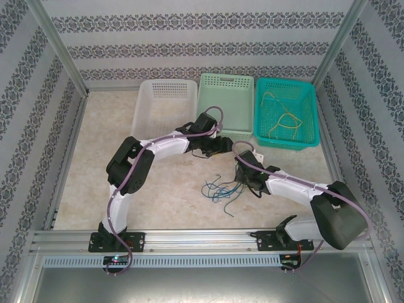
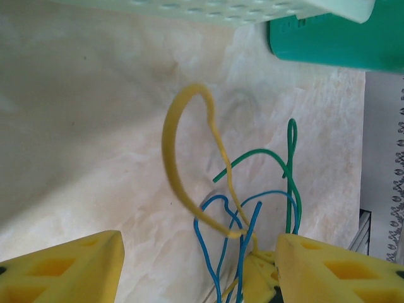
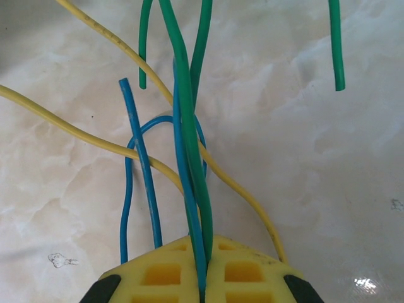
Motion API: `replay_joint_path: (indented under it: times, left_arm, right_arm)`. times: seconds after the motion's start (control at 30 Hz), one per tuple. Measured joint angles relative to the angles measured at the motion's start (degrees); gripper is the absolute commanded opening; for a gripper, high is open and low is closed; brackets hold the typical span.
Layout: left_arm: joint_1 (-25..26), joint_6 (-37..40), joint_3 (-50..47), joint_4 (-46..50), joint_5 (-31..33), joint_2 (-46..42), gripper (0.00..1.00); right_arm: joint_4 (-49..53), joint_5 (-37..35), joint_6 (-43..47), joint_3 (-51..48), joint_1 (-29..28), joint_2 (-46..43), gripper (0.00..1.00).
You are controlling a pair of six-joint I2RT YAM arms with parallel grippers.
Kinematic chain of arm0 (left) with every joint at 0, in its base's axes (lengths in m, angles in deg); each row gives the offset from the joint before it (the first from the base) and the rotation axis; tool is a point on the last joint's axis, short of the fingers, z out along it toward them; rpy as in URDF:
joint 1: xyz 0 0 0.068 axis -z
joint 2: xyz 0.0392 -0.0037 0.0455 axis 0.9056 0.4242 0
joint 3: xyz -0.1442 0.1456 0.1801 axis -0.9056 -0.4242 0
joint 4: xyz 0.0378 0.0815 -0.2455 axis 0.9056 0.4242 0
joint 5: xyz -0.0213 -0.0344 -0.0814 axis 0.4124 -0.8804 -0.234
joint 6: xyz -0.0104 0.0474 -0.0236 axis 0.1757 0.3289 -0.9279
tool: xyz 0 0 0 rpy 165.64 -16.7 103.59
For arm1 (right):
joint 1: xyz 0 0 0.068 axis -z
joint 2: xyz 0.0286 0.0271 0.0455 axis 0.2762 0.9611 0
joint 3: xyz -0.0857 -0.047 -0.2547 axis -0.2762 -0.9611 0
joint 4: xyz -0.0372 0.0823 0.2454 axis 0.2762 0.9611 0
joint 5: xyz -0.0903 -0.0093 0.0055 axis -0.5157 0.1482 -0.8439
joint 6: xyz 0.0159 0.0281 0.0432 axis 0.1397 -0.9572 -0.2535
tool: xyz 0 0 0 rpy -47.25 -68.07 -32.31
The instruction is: Untangle the cables
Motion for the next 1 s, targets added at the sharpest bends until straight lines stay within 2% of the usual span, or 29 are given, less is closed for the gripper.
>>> replay_joint_path:
  times: [0.3,0.63,1.0]
  left_arm:
    - [0.2,-0.1,-3.8,-0.7,0.0,-4.8,0.66]
    - [1.1,-2.3,-2.7,-3.0,-0.4,-1.5,0.62]
    - [1.1,-3.9,-0.2,-4.3,-0.2,2.6,0.45]
  right_arm:
    - [-0.1,0.0,-0.5,0.6,0.3,1.1,0.00]
    - [-0.7,-0.7,-1.1,0.6,-1.3,0.3,0.00]
    - [-2.2,-1.2,-1.0,-0.6,-2.1,-3.1,0.00]
